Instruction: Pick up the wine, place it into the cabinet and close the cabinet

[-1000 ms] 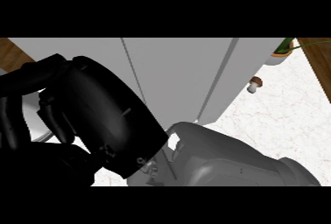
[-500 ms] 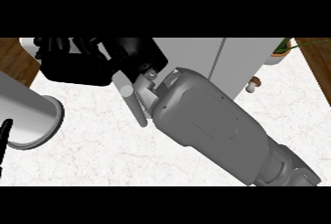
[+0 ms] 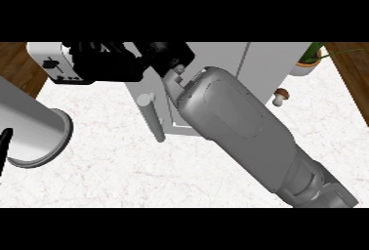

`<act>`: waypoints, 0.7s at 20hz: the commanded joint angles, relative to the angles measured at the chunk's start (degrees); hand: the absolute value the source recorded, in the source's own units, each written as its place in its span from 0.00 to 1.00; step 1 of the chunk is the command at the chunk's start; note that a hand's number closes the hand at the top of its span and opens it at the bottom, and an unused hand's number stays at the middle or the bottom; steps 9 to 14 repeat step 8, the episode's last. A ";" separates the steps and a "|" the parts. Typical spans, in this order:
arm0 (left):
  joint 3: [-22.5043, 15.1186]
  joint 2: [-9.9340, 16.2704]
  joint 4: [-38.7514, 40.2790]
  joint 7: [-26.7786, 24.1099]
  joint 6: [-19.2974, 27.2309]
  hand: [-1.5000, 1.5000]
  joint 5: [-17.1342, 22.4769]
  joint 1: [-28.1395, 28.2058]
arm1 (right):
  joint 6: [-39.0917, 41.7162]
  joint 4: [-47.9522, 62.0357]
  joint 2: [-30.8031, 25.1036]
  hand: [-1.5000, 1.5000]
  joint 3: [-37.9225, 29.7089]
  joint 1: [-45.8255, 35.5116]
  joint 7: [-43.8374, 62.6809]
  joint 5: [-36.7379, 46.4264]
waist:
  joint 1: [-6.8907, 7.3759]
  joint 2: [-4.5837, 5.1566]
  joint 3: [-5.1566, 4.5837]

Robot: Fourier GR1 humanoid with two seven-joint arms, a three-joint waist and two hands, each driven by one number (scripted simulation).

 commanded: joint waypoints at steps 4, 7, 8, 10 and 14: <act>-1.27 -1.82 3.16 0.18 -0.19 0.00 -1.06 -3.40 | -1.12 10.71 -3.53 1.00 -2.91 -1.67 -3.57 4.30 | -0.69 2.49 0.26; -0.63 -1.83 1.83 0.95 0.43 0.00 -0.83 -4.08 | 0.13 10.96 -4.17 1.00 -2.57 0.96 -6.46 4.64 | -0.53 2.42 0.33; -2.57 -2.60 1.91 0.23 0.34 0.00 -2.32 -3.25 | 1.16 11.39 -4.88 1.00 -3.99 -0.35 -5.60 3.54 | -0.30 2.45 0.32; -2.57 -2.60 1.91 0.23 0.34 0.00 -2.32 -3.25 | 1.16 11.39 -4.88 1.00 -3.99 -0.35 -5.60 3.54 | -0.30 2.45 0.32; -2.57 -2.60 1.91 0.23 0.34 0.00 -2.32 -3.25 | 1.16 11.39 -4.88 1.00 -3.99 -0.35 -5.60 3.54 | -0.30 2.45 0.32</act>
